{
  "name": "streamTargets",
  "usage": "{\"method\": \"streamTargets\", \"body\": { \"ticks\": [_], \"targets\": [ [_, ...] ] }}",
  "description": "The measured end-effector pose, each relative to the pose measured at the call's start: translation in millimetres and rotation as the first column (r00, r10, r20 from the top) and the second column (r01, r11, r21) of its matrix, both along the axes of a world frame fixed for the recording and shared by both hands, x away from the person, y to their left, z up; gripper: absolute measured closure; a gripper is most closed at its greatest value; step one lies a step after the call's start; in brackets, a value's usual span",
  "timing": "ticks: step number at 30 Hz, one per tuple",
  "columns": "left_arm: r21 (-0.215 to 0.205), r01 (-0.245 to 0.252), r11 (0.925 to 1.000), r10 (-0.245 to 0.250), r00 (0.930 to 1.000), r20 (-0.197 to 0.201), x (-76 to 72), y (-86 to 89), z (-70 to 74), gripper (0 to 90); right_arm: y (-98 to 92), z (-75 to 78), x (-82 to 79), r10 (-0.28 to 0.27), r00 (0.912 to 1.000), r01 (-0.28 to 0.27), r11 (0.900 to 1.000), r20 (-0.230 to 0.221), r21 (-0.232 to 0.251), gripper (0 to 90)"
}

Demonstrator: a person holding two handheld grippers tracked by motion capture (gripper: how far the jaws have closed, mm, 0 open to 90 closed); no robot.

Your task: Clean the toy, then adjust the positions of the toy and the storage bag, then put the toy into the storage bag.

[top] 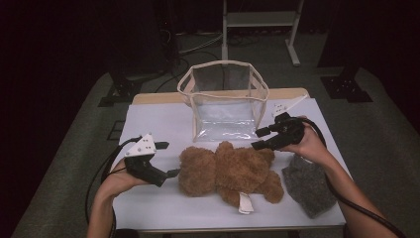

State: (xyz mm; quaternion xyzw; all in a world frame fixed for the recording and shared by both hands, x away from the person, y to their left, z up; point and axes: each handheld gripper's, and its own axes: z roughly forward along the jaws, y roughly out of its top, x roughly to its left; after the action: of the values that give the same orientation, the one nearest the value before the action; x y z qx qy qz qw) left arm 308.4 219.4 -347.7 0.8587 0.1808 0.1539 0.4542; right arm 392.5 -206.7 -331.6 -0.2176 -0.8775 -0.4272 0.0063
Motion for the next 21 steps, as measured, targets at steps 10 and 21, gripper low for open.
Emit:
{"method": "streamTargets", "body": {
  "ticks": [10, 21],
  "targets": [
    [-0.011, -0.018, 0.9998, 0.018, 0.9998, -0.002, -1.5, 9.7, -0.1, 5.4, 24.8, 4.6, 5.9, 0.054, 0.9985, -0.054, 0.998, 0.004, -0.01, 37.5],
    [0.025, -0.024, 0.9994, 0.025, 0.9996, -0.011, -1.0, 10.4, -4.7, 3.1, 33.1, 15.7, 6.4, 0.08, 0.9966, -0.08, 0.997, 0.019, -0.011, 37.6]
  ]
}}
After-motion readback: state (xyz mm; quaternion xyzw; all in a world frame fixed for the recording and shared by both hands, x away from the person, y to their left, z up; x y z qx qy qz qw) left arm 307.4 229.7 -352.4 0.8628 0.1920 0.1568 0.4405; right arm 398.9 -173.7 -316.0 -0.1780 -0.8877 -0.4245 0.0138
